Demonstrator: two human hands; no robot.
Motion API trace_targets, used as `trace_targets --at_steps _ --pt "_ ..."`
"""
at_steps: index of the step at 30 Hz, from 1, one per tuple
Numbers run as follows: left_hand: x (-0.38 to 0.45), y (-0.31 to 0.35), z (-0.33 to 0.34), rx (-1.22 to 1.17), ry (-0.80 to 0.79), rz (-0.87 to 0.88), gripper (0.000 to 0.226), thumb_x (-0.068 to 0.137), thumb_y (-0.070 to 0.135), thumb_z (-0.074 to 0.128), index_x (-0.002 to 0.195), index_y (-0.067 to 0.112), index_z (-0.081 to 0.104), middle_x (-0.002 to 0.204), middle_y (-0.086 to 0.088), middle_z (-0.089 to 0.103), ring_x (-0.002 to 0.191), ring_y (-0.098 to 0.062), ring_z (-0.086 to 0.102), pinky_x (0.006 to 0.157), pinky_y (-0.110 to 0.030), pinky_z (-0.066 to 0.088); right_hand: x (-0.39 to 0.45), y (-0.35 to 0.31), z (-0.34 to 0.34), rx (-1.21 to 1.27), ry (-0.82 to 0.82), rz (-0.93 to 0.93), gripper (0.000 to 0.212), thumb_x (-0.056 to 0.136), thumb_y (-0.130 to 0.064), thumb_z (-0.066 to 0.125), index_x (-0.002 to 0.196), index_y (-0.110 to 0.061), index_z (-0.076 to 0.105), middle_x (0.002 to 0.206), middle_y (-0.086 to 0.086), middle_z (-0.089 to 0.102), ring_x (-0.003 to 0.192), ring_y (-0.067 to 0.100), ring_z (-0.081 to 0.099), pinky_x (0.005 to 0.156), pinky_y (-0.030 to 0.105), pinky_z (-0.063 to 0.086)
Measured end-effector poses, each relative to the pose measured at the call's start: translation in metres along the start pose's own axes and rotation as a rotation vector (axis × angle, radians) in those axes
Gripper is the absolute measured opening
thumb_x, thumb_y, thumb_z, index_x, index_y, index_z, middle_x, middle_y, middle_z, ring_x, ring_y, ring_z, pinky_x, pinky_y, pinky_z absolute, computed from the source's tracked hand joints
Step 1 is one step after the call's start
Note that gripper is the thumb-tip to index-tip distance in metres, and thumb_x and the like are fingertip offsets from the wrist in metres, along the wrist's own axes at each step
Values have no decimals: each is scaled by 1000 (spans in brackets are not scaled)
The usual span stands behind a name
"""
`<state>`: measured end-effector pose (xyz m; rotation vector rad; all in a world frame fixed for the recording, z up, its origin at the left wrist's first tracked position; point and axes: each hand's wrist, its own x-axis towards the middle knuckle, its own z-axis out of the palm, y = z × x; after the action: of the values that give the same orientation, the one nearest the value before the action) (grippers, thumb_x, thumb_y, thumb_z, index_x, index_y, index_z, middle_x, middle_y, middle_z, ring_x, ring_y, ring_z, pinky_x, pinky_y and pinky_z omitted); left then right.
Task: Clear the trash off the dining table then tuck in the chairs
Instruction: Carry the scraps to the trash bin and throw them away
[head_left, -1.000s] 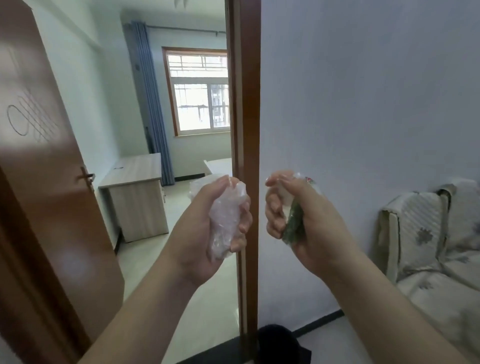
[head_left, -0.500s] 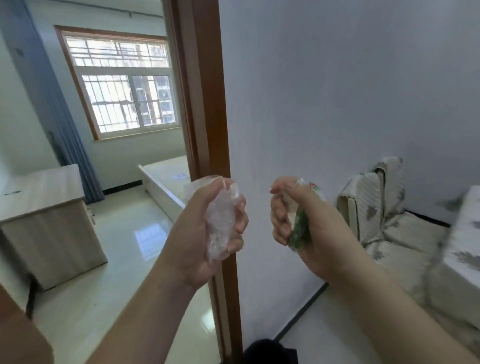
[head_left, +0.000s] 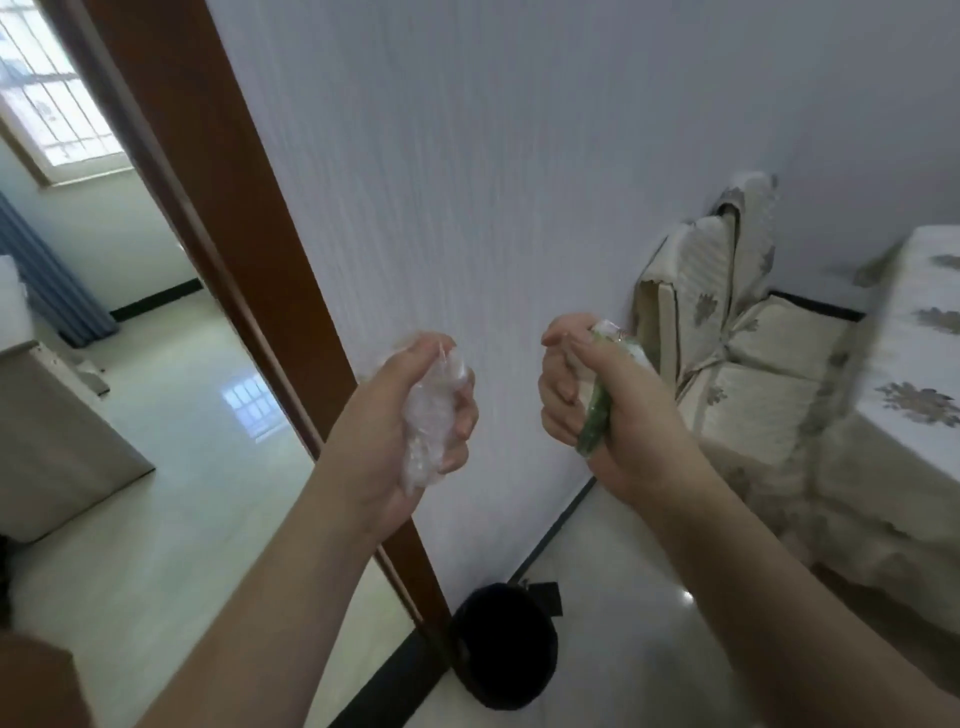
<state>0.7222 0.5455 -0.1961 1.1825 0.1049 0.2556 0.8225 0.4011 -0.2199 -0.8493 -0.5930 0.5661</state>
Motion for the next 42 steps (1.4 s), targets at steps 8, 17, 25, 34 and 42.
trace_targets --at_steps 8,17,25,34,42 --pt "68 -62 -19 829 320 -76 24 88 54 51 91 32 59 77 3 64 66 -11 60 48 -16 43 57 42 -71 -202 80 120 14 93 -19 54 81 -19 61 64 5 46 48 16 41 45 24 36" --pt "110 -181 -106 1006 229 -95 11 90 38 59 95 30 52 97 9 56 86 -7 56 68 -21 47 61 142 -121 -702 214 49 12 94 -26 55 89 -17 61 64 -9 55 55 9 53 52 27 44" --pt "103 -330 -198 1228 70 56 26 88 34 62 108 24 50 108 8 43 93 -5 47 74 -19 45 28 295 -178 -902 400 84 9 92 -23 61 87 -16 61 71 -13 60 66 4 59 59 12 42" --pt "84 -536 -296 1473 -1 -65 48 74 37 57 118 21 48 110 -1 40 95 -18 46 80 -35 48 -36 494 -289 -1092 521 336 7 91 -29 61 87 -23 60 77 -13 62 73 4 60 68 31 53" --pt "55 -654 -360 1588 -114 -35 54 76 40 58 125 19 49 114 -8 45 106 -26 49 89 -39 42 -101 642 -371 -1538 309 540 18 87 -30 65 101 -19 59 92 -4 61 73 16 60 64 34 52"
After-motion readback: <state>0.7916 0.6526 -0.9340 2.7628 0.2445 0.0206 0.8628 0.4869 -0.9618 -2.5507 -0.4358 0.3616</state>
